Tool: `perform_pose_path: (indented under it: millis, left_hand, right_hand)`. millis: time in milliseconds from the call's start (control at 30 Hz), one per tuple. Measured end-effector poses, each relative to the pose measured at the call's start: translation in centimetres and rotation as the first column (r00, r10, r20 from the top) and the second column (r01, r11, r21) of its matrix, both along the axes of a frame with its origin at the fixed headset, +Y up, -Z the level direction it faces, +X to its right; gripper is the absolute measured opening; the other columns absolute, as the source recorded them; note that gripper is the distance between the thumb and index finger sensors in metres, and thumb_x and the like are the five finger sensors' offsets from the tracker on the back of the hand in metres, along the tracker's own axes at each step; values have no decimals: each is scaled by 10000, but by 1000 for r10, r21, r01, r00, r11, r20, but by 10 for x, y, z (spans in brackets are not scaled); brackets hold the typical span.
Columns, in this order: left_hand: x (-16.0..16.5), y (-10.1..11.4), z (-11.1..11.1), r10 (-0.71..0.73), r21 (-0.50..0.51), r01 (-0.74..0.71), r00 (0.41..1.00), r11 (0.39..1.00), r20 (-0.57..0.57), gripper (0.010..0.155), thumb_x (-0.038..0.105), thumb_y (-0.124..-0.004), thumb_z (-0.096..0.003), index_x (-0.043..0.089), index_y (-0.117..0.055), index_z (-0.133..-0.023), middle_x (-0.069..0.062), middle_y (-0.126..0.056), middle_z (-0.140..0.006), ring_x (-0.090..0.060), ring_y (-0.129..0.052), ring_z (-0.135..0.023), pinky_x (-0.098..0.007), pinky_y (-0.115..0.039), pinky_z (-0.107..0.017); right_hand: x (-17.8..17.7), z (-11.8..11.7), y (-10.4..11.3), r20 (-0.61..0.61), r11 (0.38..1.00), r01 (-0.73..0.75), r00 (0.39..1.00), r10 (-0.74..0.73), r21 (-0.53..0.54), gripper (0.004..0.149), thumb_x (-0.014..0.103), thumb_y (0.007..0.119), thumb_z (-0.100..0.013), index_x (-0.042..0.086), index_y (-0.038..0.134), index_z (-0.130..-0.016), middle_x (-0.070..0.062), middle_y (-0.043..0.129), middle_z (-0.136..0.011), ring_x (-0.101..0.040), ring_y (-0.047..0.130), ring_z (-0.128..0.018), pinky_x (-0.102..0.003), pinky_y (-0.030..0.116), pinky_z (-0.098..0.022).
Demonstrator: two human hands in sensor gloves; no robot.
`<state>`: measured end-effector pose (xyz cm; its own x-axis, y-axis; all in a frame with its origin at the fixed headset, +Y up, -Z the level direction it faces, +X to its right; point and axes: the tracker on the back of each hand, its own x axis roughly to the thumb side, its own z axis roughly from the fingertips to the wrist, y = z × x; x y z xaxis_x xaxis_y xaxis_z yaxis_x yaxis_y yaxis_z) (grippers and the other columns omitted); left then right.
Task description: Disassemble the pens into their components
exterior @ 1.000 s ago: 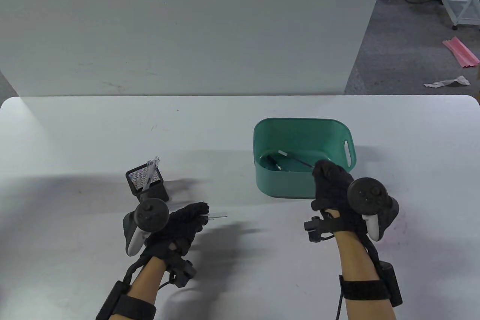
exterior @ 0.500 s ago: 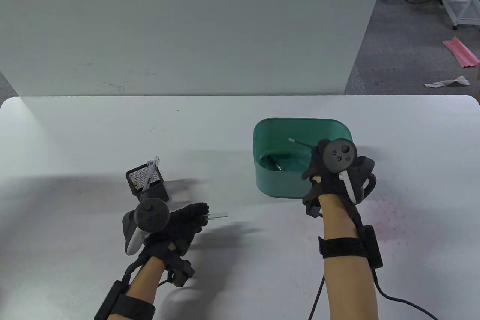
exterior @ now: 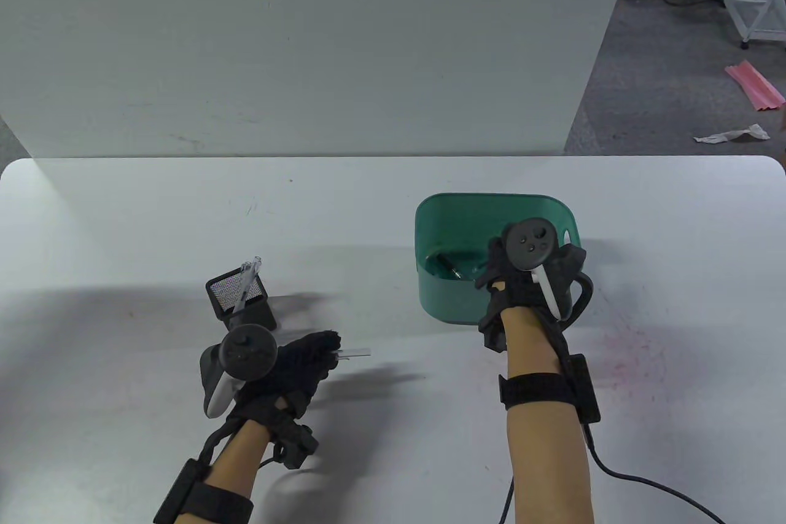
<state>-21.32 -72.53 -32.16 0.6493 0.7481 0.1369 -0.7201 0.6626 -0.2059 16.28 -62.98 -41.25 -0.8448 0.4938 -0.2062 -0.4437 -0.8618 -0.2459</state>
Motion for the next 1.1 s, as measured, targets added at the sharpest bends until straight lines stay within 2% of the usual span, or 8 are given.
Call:
perform_pose_path:
  millis: [267,400,500,733,867,1100]
  left_hand:
    - [-1,2,-1,5,-4,-5,998,1000,-66,424,354,-790,-515,349,-793,-939,-44,-913,-911,-252,-1010,-707,-534,-828,-561]
    - [0,-1,-2,11,-21,-13,996,1000,-83,426,350,-788,-517,341,-788,-943,-48,-899,-918,-256,-999,-713,-535,-822,-565]
    - [0,-3,-2,4,-27,-6,996,1000,-92,429,349,-785,-517,334,-782,-945,-50,-895,-920,-256,-996,-717,-535,-821,-566]
    - [-2,1,0,36,-14,-37,994,999,-105,431,345,-780,-519,324,-771,-949,-52,-889,-922,-259,-992,-720,-538,-819,-567]
    - [3,6,1,14,13,-13,997,1000,-72,431,347,-778,-520,322,-773,-950,-51,-900,-914,-251,-1002,-710,-537,-824,-563]
    - [17,18,3,38,38,-37,998,999,-42,439,340,-766,-525,310,-768,-963,-49,-924,-905,-250,-1024,-693,-536,-836,-552]
  right_hand:
    - [-6,42,13,-263,989,-23,963,61,143,579,462,721,-560,185,598,-1054,-195,564,-1109,-474,423,-1047,-719,343,-707]
    - [-19,68,6,-386,987,-60,915,115,152,597,474,714,-563,201,568,-1073,-191,501,-1143,-470,334,-1064,-723,291,-706]
    - [-31,88,-8,-460,982,-107,872,169,157,601,481,708,-565,209,559,-1080,-188,480,-1155,-466,304,-1068,-724,271,-704]
    - [-44,109,-48,-529,978,-170,823,206,118,605,487,701,-568,213,551,-1086,-190,471,-1159,-469,293,-1068,-729,270,-701]
    - [-43,108,-69,-547,994,-96,831,103,42,609,484,703,-566,200,556,-1085,-208,473,-1153,-485,298,-1056,-744,265,-683]
    - [-29,105,-73,-492,995,-104,865,93,5,642,512,689,-568,223,497,-1109,-196,401,-1178,-474,253,-1061,-749,228,-673]
